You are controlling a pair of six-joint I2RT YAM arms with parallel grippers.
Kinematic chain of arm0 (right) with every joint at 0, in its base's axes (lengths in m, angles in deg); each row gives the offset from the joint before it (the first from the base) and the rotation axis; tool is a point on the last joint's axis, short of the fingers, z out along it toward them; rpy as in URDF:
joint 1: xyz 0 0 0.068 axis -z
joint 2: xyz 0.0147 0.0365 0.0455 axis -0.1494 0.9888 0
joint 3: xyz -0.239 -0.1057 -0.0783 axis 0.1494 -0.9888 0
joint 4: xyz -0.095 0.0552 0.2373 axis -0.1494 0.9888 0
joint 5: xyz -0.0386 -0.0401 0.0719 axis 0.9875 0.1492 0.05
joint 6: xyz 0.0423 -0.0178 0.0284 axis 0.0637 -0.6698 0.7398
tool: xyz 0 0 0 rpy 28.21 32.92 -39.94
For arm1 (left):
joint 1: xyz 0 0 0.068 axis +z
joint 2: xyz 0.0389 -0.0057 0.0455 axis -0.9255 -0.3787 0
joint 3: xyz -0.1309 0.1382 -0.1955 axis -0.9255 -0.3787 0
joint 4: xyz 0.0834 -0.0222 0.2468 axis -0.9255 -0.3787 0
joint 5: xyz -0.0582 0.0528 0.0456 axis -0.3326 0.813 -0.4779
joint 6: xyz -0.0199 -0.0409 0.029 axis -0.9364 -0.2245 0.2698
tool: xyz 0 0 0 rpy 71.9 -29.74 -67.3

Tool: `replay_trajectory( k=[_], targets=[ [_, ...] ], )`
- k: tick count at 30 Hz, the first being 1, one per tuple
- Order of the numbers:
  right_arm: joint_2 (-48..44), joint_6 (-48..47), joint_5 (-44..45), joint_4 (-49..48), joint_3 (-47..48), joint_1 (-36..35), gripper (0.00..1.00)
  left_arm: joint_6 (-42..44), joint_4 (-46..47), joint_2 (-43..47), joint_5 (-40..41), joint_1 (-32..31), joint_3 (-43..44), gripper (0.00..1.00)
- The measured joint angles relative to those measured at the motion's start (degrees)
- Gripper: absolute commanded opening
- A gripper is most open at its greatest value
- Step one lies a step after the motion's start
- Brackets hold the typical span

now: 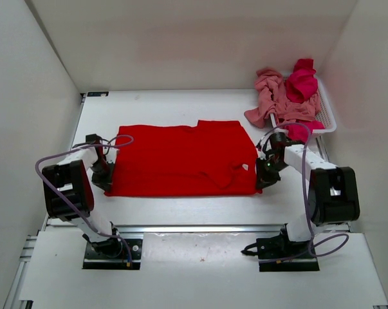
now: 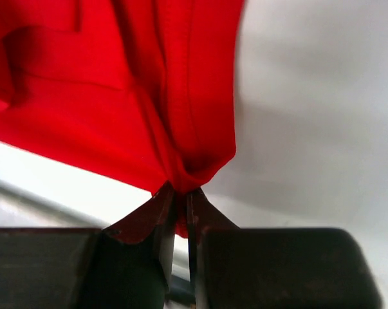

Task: Fold and stack the t-shirts
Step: Fold the flattened tshirt in 1/3 of the way

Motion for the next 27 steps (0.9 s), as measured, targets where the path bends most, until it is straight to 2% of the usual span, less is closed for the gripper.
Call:
replay_trajectory(
  k=[1, 2, 3, 4, 5, 6, 7, 8, 9, 11, 13, 15, 18, 21, 23, 27],
  targets=[
    [-1.2, 0.0, 0.1, 1.8, -0.5, -0.4, 0.00, 0.4, -0.1, 0.0, 0.0, 0.5, 0.0, 0.08],
    [-2.4, 0.1, 0.1, 3.6, -0.7, -0.8, 0.12, 0.8, -0.2, 0.0, 0.3, 0.9, 0.0, 0.09],
    [-3.1, 0.2, 0.0, 4.7, -0.7, -1.4, 0.32, 1.2, -0.2, 0.0, 0.7, 1.2, 0.0, 0.12],
    [-3.7, 0.6, 0.1, 5.3, -0.7, -1.7, 0.38, 1.6, -0.2, 0.0, 1.2, 1.3, 0.0, 0.22],
    [-4.0, 0.3, 1.1, 5.8, -0.7, -1.6, 0.44, 2.0, -0.2, 0.0, 2.2, 1.1, 0.0, 0.42],
    [-4.2, 0.2, 2.3, 6.3, -0.7, -0.8, 0.45, 2.7, 0.0, 0.0, 3.5, 0.8, 0.0, 0.53],
    [-4.2, 0.1, 3.5, 6.8, -0.6, 0.4, 0.48, 2.9, 0.0, 0.1, 5.1, 0.5, 0.0, 0.71],
    [-4.2, 0.0, 4.6, 7.3, -0.4, 2.1, 0.49, 3.1, 0.1, 0.4, 6.5, 0.2, 0.0, 0.98],
    [-4.2, -0.1, 5.7, 8.0, 0.0, 4.0, 0.50, 3.3, 0.1, 1.1, 7.9, 0.0, 0.0, 0.99],
    [-4.2, -0.3, 7.9, 9.1, 1.9, 7.0, 0.45, 3.8, 0.3, 3.8, 9.9, -0.2, 0.0, 0.99],
    [-4.5, -0.9, 9.8, 9.1, 4.3, 7.3, 0.45, 5.1, 0.3, 7.8, 11.2, -0.4, 0.0, 0.99],
    [-5.1, -1.4, 11.0, 8.3, 7.2, 3.0, 0.48, 6.0, 0.2, 11.4, 12.5, -1.0, 0.2, 0.98],
    [-5.6, -2.5, 11.1, 4.9, 11.8, -10.7, 0.45, 6.6, -0.2, 14.4, 14.1, -3.6, 1.3, 0.98],
    [-5.0, -2.6, 6.8, 1.9, 14.8, -21.8, 0.44, 6.3, -0.5, 13.9, 14.2, -6.7, 2.8, 0.98],
    [-4.2, -2.3, 4.3, 1.9, 15.0, -23.5, 0.40, 6.0, -0.6, 13.2, 14.1, -7.5, 3.0, 0.98],
    [-0.3, -0.4, 0.9, 3.7, 14.9, -20.4, 0.40, 5.4, -1.4, 11.8, 14.1, -7.2, 3.0, 0.98]
  ],
)
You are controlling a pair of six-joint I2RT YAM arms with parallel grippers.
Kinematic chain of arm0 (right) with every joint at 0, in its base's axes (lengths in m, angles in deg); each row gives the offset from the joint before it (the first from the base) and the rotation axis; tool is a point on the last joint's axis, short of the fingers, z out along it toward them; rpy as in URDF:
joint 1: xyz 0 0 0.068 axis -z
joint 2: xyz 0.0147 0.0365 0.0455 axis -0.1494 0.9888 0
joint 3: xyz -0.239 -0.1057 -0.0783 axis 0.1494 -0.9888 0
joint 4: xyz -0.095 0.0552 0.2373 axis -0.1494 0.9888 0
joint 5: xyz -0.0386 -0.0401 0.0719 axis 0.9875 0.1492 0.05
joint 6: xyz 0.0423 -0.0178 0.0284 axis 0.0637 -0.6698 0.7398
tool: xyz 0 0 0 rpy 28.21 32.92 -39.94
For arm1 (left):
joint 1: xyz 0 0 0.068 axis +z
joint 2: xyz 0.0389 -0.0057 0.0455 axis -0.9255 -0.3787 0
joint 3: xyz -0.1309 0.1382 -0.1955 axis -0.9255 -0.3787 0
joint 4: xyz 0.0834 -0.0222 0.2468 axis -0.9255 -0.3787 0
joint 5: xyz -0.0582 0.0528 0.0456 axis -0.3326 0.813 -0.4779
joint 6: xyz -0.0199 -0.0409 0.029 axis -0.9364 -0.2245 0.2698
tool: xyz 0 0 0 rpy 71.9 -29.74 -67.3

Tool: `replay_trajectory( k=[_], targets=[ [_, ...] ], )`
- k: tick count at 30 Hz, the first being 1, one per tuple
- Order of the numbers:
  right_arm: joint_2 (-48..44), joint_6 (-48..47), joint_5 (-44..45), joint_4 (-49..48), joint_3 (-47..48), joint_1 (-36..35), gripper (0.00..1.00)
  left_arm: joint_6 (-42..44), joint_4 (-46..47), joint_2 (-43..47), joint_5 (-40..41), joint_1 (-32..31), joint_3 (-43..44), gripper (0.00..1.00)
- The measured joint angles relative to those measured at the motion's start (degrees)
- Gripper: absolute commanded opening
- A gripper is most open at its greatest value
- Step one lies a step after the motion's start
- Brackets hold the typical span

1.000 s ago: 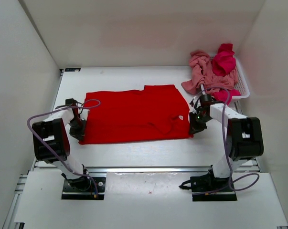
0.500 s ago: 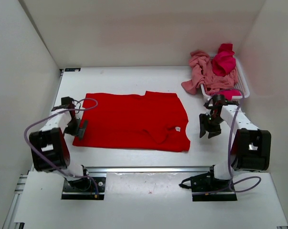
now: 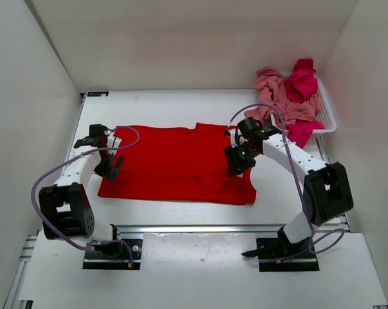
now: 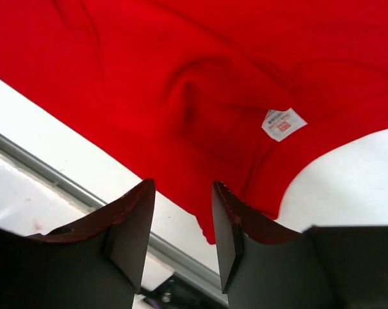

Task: Fold and stack the t-shirts
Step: Fold the flattened tshirt in 1/3 of the way

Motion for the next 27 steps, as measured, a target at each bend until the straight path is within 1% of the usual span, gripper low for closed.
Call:
replay_trajectory(
  k=[3, 5, 9, 10, 12, 15, 19, 21, 23, 24, 25, 27],
  targets=[
    [2.8, 2.2, -2.6, 0.1, 0.0, 0.8, 0.42, -0.4, -0.2, -0.1, -0.2, 0.1, 0.0, 0.98],
    [3.8, 3.3, -4.1, -0.3, 0.0, -0.8, 0.45, -0.6, -0.2, -0.1, -0.5, 0.0, 0.0, 0.99],
    [5.1, 5.2, -7.3, -0.9, -0.4, -2.9, 0.46, -0.9, -0.3, -0.1, -0.9, 0.1, 0.0, 0.99],
    [5.3, 5.5, -7.6, -0.8, -0.7, -2.7, 0.46, -0.9, -0.3, -0.1, -0.9, 0.1, 0.0, 0.99],
    [5.9, 6.0, -7.8, -0.7, -1.4, -1.8, 0.49, -0.9, -0.5, -0.1, -1.1, 0.2, 0.0, 0.99],
    [7.3, 6.8, -8.2, -0.7, -1.6, -1.2, 0.49, -0.9, -0.6, -0.1, -1.5, 0.2, 0.0, 0.99],
    [9.8, 6.9, -8.7, -1.2, -0.8, -2.9, 0.48, -0.9, -0.6, -0.3, -1.7, 0.1, 0.0, 0.99],
    [11.1, 7.1, -9.1, -1.7, -0.4, -3.5, 0.47, -0.9, -0.6, -0.9, -1.8, -0.1, 0.0, 0.99],
    [12.2, 7.4, -9.5, -1.9, -0.3, -3.7, 0.42, -0.9, -0.5, -1.3, -2.0, -0.1, 0.0, 0.99],
    [12.7, 7.6, -9.4, -1.9, -0.2, -3.7, 0.38, -0.9, -0.6, -1.5, -2.1, -0.1, 0.0, 0.98],
    [13.2, 7.9, -9.4, -1.9, 0.0, -3.7, 0.32, -0.9, -0.6, -1.6, -2.2, -0.1, 0.0, 0.99],
    [14.5, 8.5, -9.1, -1.9, 0.7, -3.7, 0.27, -0.9, -0.6, -1.6, -2.3, -0.1, 0.0, 0.98]
  ],
)
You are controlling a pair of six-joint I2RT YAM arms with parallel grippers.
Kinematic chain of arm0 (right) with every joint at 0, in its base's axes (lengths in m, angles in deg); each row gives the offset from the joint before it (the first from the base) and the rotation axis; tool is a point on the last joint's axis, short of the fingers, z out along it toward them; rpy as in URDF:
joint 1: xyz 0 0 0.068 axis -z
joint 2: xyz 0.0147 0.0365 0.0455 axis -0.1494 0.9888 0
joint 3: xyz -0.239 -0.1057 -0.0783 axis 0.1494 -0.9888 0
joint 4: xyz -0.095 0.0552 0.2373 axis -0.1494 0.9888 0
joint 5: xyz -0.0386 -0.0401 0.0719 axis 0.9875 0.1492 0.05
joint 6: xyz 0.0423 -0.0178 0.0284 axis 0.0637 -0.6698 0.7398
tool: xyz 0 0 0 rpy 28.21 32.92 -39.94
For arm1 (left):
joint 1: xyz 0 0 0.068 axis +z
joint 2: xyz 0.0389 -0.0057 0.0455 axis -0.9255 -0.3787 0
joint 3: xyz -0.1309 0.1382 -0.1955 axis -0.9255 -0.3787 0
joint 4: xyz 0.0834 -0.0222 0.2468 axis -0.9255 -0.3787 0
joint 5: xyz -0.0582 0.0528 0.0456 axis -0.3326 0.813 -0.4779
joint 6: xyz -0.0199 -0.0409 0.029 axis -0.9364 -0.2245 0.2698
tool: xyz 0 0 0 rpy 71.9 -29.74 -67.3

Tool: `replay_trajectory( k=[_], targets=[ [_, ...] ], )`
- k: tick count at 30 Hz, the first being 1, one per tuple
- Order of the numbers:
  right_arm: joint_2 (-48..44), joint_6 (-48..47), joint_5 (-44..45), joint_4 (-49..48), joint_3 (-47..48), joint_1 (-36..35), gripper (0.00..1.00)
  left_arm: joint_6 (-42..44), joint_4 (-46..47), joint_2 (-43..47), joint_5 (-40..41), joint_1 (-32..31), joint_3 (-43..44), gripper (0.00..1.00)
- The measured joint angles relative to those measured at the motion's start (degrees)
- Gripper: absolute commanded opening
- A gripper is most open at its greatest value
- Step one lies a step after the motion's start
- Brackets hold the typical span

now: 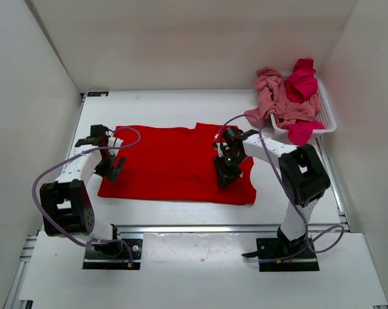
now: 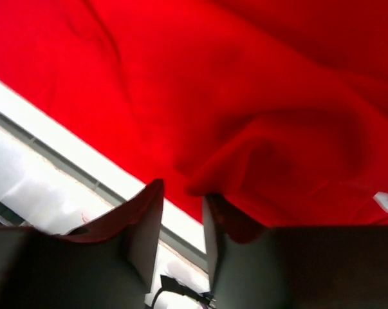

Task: Fold and stack the t-shirts
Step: Fold the flattened tshirt in 1/3 of the way

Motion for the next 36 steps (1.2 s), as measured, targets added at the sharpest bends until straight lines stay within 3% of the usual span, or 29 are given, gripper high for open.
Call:
replay_trajectory(
  k=[3, 6, 17, 18, 22, 27, 30, 36],
  targets=[
    [2.1, 0.8, 1.2, 0.0, 1.6, 0.4, 0.18, 0.0, 0.0, 0.0, -0.1, 0.0, 0.0, 0.99],
    [4.3, 1.5, 2.6, 0.5, 4.7, 0.9, 0.00, 0.0, 0.0, 0.0, -0.1, 0.0, 0.0, 0.99],
    [11.9, 1.2, 6.3, -2.0, 22.2, 1.6, 0.00, 0.2, -0.2, -0.1, -0.2, 0.2, 0.8, 0.98],
    [13.3, 0.9, 6.7, -2.3, 24.7, 1.6, 0.01, 0.3, -0.2, -0.1, -0.2, 0.2, 0.9, 0.99],
    [18.3, -0.5, 8.5, -4.2, 32.0, 1.6, 0.20, 0.6, -0.6, -0.2, -0.2, 0.2, 0.9, 0.98],
    [21.5, -2.3, 10.6, -5.4, 34.8, 2.1, 0.52, 1.2, -1.7, -0.2, -0.2, -0.3, 2.3, 0.99],
    [21.7, -3.3, 10.9, -5.5, 35.8, 2.9, 0.55, 1.9, -2.5, -0.2, 0.5, -2.5, 4.4, 0.99],
    [18.0, -3.8, 13.5, -6.9, 36.9, 5.0, 0.56, 4.1, -5.2, -1.4, -0.4, -15.0, 15.4, 0.98]
  ],
)
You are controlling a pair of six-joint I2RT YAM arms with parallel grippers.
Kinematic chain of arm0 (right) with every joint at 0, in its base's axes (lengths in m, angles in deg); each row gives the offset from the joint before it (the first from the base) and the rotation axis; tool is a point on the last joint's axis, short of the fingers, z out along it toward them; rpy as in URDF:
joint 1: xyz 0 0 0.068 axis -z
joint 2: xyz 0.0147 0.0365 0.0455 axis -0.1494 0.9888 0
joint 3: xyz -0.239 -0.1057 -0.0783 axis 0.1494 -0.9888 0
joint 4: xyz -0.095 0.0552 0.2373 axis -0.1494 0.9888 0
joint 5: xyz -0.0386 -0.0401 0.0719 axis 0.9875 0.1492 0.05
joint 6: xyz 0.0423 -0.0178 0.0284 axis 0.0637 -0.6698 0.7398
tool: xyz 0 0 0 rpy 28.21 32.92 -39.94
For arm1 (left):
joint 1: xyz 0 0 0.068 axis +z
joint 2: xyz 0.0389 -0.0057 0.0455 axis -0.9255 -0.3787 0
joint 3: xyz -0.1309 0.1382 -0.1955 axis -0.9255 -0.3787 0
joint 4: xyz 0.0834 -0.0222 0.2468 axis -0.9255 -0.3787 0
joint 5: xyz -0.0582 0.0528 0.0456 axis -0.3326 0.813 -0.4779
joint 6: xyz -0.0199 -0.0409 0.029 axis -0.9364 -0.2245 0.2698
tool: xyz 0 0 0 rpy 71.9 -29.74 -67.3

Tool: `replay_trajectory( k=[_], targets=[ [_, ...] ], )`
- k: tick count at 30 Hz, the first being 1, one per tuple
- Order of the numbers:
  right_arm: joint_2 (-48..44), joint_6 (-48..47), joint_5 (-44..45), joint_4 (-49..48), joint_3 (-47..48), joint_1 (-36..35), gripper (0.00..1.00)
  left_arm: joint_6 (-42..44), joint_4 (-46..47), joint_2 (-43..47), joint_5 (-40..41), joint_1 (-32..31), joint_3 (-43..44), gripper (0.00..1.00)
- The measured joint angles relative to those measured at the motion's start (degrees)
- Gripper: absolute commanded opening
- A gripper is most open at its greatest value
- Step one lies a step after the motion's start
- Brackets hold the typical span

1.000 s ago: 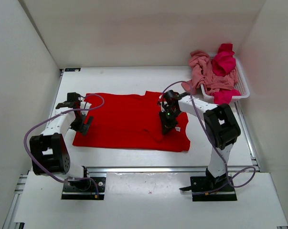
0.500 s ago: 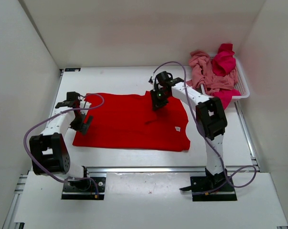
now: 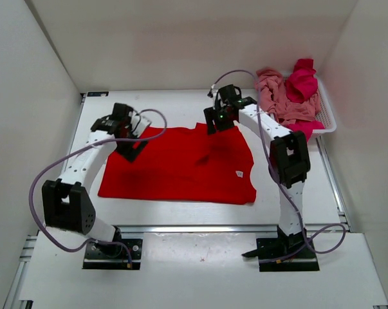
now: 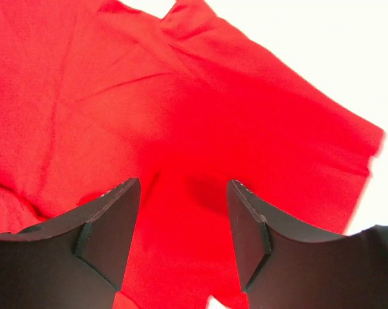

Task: Fold and stack the t-shirts
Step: Fold the flattened tshirt in 1/3 of the way, then grap the side of the flattened tshirt furthest away from the robot with both arms

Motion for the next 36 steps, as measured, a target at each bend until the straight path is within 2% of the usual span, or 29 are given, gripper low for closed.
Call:
replay_trajectory(
  k=[3, 6, 10, 13, 17, 20, 31, 36],
  targets=[
    [-5.9, -0.6, 1.9, -0.8, -3.3, 2.1, 0.55, 0.4, 0.2, -3.9, -2.9, -7.3, 8.9, 0.98],
    [-13.7, -1.3, 3.3, -1.5, -10.0, 5.2, 0.54, 1.7, 3.4, -9.7, -4.6, -17.3, 14.8, 0.99],
    [-24.5, -3.5, 4.8, -1.2, -22.8, 9.4, 0.54, 3.6, 9.0, -19.0, -6.2, -29.7, 18.3, 0.99],
    [-30.7, -4.1, 6.3, 0.3, -33.2, 10.5, 0.54, 3.0, 11.4, -28.6, -6.4, -34.6, 24.6, 0.99],
    [-35.9, -4.0, 6.8, 2.5, -44.3, 8.4, 0.54, 0.7, 14.5, -37.7, -5.7, -34.8, 31.3, 0.98],
    [-38.5, -3.7, 6.4, 3.8, -49.2, 7.4, 0.54, -0.3, 15.8, -39.9, -4.1, -34.1, 31.5, 0.99],
    [-42.1, -3.4, 6.6, 3.7, -53.0, 7.6, 0.53, -3.1, 19.3, -40.1, 5.6, -30.5, 27.7, 0.98],
    [-41.7, -3.2, 6.3, 4.0, -52.0, 8.8, 0.53, -3.5, 20.2, -40.1, 9.2, -28.8, 26.7, 0.99]
  ],
)
